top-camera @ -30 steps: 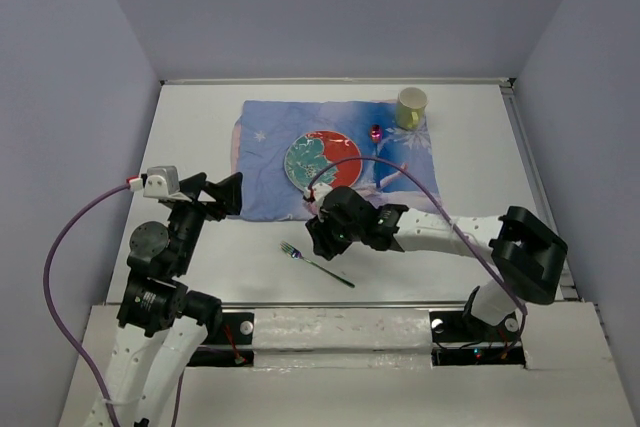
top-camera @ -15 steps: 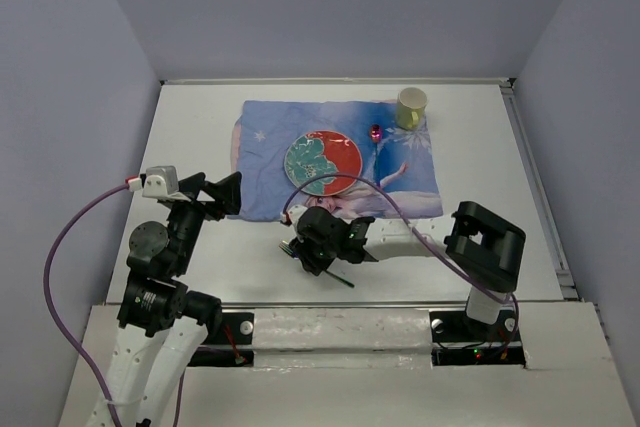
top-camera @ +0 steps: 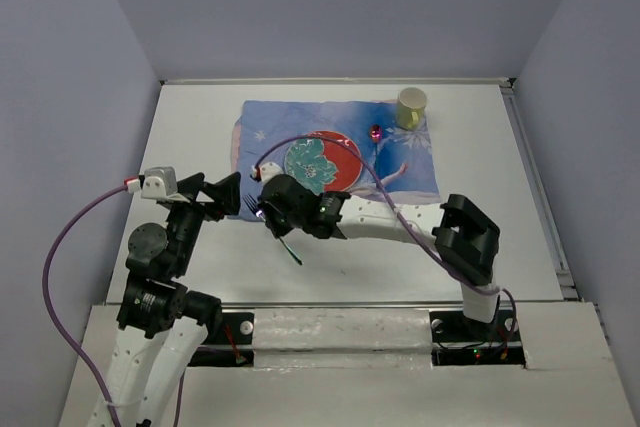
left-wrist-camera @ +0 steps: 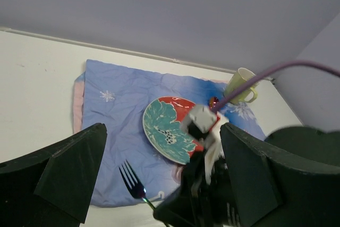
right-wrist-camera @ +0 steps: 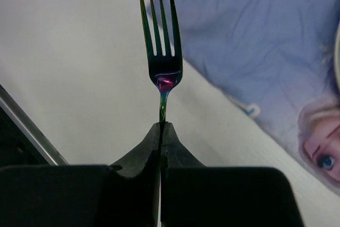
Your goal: Set the dinner table for one person
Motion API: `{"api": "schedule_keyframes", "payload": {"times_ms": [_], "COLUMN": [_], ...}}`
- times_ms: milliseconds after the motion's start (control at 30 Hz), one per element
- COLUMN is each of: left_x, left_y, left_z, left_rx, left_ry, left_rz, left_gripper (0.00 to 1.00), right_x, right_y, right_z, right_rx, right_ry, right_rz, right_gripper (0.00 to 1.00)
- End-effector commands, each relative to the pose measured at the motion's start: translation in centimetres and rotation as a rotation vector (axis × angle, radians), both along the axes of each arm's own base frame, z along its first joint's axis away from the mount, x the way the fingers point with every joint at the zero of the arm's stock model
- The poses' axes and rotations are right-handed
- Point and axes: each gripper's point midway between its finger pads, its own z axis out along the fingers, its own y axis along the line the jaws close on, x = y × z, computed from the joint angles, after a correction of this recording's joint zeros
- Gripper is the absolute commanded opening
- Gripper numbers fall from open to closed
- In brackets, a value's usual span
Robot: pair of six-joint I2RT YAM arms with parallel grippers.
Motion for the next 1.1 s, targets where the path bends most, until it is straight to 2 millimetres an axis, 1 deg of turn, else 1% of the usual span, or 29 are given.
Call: {"api": "schedule_keyframes", "payload": {"times_ms": [0, 33, 100, 133, 167, 200, 233, 267, 333, 367, 400, 433, 467, 500, 533, 567, 600, 633, 667, 700, 733, 767, 833, 900, 933, 967, 1000, 1033, 1067], "left_x": [-0.5, -0.5, -0.4, -0.4, -0.4, -0.5, -0.5, -0.6, -0.6, -0.6, -0.6, -0.6, -0.6, -0.6, -0.7, -0.7, -0.7, -0.7, -0.7, -0.7, -0.7, -0.7, -0.7, -0.7, -0.7, -0.7, -0.6, -0.6, -0.6], "left_y": [0.6, 0.8, 0.9, 0.9, 0.9, 0.8, 0.8, 0.7, 0.6, 0.4, 0.3, 0.3, 0.3, 0.3, 0.2, 0.2, 0.1, 0.0, -0.1, -0.2, -0.2, -0.2, -0.2, -0.3, -0.3, -0.3, -0.3, -0.4, -0.4], "left_z": [2.0, 2.0, 2.0, 2.0, 2.0, 2.0, 2.0, 2.1, 2.0, 2.0, 2.0, 2.0, 2.0, 2.0, 2.1, 2.1, 2.0, 2.0, 2.0, 2.0, 2.0, 2.0, 2.0, 1.9, 2.0, 2.0, 1.9, 2.0, 2.0], "left_rx": [-0.026, -0.031, -0.031, -0.03, -0.03, -0.03, -0.03, -0.031, -0.031, -0.031, -0.029, -0.03, -0.031, -0.031, -0.032, -0.033, -0.032, -0.032, -0.031, -0.032, -0.031, -0.032, -0.033, -0.031, -0.032, -0.03, -0.03, -0.032, -0.03], "left_ry": [-0.075, -0.077, -0.074, -0.075, -0.074, -0.074, -0.075, -0.076, -0.076, -0.075, -0.074, -0.075, -0.073, -0.073, -0.076, -0.076, -0.075, -0.075, -0.073, -0.073, -0.073, -0.075, -0.074, -0.072, -0.073, -0.072, -0.07, -0.073, -0.073], "left_rz": [0.024, 0.033, 0.039, 0.039, 0.039, 0.038, 0.033, 0.03, 0.027, 0.019, 0.015, 0.013, 0.011, 0.011, 0.008, 0.007, 0.002, -0.004, -0.007, -0.01, -0.013, -0.013, -0.013, -0.015, -0.013, -0.016, -0.016, -0.019, -0.021], "left_gripper": [0.99, 0.99, 0.99, 0.99, 0.99, 0.99, 0.99, 0.99, 0.99, 0.99, 0.99, 0.99, 0.99, 0.99, 0.99, 0.99, 0.99, 0.99, 0.99, 0.99, 0.99, 0.99, 0.99, 0.99, 0.99, 0.99, 0.99, 0.99, 0.99], "right_x": [6.5, 8.8, 11.3, 12.6, 13.7, 15.3, 16.4, 17.0, 18.9, 19.4, 20.2, 20.8, 21.0, 21.9, 22.0, 22.5, 22.7, 23.2, 23.2, 23.7, 23.9, 24.4, 24.4, 25.3, 25.2, 25.8, 25.8, 25.7, 26.2], "right_y": [2.7, 2.8, 2.9, 3.2, 3.3, 3.6, 3.4, 4.0, 3.6, 4.3, 4.1, 3.9, 4.0, 3.6, 3.7, 3.5, 3.8, 3.7, 3.9, 3.5, 3.6, 3.2, 3.3, 2.8, 3.1, 2.7, 3.0, 3.1, 2.7], "right_z": [6.0, 7.7, 7.9, 6.5, 6.2, 6.2, 6.1, 7.0, 6.7, 6.0, 5.6, 5.0, 3.4, 3.6, 3.3, 3.0, 2.5, 2.3, 2.0, 1.4, 1.6, 1.3, 0.7, 0.5, -0.1, 0.0, -0.3, -1.3, -1.5], "right_rx": [0.157, 0.21, 0.246, 0.247, 0.264, 0.289, 0.302, 0.337, 0.365, 0.372, 0.375, 0.373, 0.349, 0.355, 0.354, 0.355, 0.354, 0.353, 0.354, 0.346, 0.351, 0.35, 0.344, 0.348, 0.343, 0.351, 0.353, 0.339, 0.337], "right_ry": [-0.088, -0.103, -0.117, -0.108, -0.096, -0.104, -0.106, -0.111, -0.104, -0.097, -0.088, -0.069, -0.063, -0.07, -0.065, -0.063, -0.061, -0.055, -0.05, -0.05, -0.053, -0.048, -0.041, -0.036, -0.023, -0.021, -0.015, -0.003, -0.002], "right_rz": [-0.204, -0.287, -0.359, -0.392, -0.431, -0.491, -0.528, -0.549, -0.613, -0.623, -0.639, -0.659, -0.675, -0.698, -0.703, -0.712, -0.71, -0.713, -0.709, -0.72, -0.723, -0.73, -0.729, -0.736, -0.725, -0.734, -0.728, -0.724, -0.731], "right_gripper": [0.0, 0.0, 0.0, 0.0, 0.0, 0.0, 0.0, 0.0, 0.0, 0.0, 0.0, 0.0, 0.0, 0.0, 0.0, 0.0, 0.0, 0.0, 0.0, 0.0, 0.0, 0.0, 0.0, 0.0, 0.0, 0.0, 0.0, 0.0, 0.0]}}
